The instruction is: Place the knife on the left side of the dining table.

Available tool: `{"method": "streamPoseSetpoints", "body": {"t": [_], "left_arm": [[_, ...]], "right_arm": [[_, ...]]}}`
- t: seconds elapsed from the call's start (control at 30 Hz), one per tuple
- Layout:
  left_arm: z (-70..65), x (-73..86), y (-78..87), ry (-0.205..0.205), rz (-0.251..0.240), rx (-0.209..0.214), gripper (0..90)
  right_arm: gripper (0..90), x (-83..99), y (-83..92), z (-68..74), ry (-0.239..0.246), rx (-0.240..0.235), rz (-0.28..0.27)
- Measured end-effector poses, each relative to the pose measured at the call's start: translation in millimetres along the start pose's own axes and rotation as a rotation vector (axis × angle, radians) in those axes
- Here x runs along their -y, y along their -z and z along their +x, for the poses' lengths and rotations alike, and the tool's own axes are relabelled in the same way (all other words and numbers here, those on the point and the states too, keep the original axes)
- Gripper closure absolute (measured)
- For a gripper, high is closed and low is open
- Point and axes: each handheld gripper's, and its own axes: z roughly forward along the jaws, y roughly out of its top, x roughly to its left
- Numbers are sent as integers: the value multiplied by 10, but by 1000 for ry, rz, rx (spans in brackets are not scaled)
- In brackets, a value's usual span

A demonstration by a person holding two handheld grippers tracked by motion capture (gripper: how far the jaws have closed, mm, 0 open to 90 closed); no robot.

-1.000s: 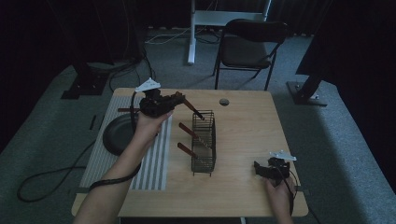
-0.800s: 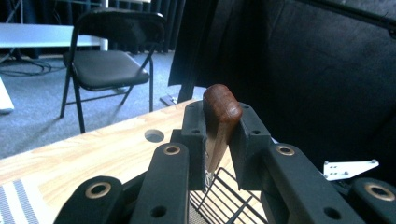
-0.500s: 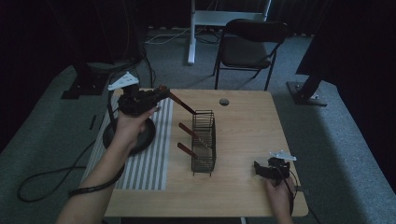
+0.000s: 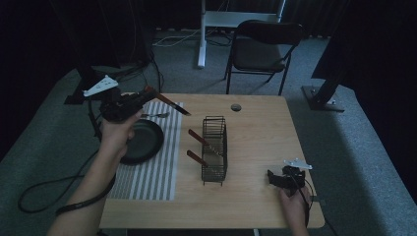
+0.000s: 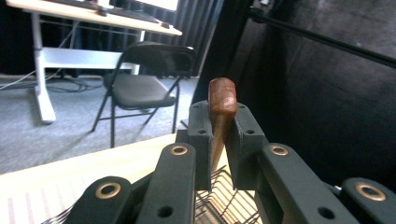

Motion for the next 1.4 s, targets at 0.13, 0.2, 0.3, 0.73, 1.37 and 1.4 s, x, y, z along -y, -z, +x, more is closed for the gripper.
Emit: {"method": "streamPoseSetpoints", "body": {"t": [0.13,0.2,0.3,0.73,1.37,1.4], "left_arm": [[83,60,40,20,2,-24,822],[157,139,83,34,6,-41,822],[238,246,147,53,4,-61,822],[405,655,480,83,26,-186,822],[233,1347,858,160,62,-166,822],[219,1374,864,157,72,-172,822]], "right_arm": [[124,0,0,0,0,0,0],[124,0,0,0,0,0,0],[124,0,0,1,-1,0,0],[124,0,-1,0,0,0,-1],[124,1,0,1,0,0,1],[124,0,0,1,0,1,1]]}}
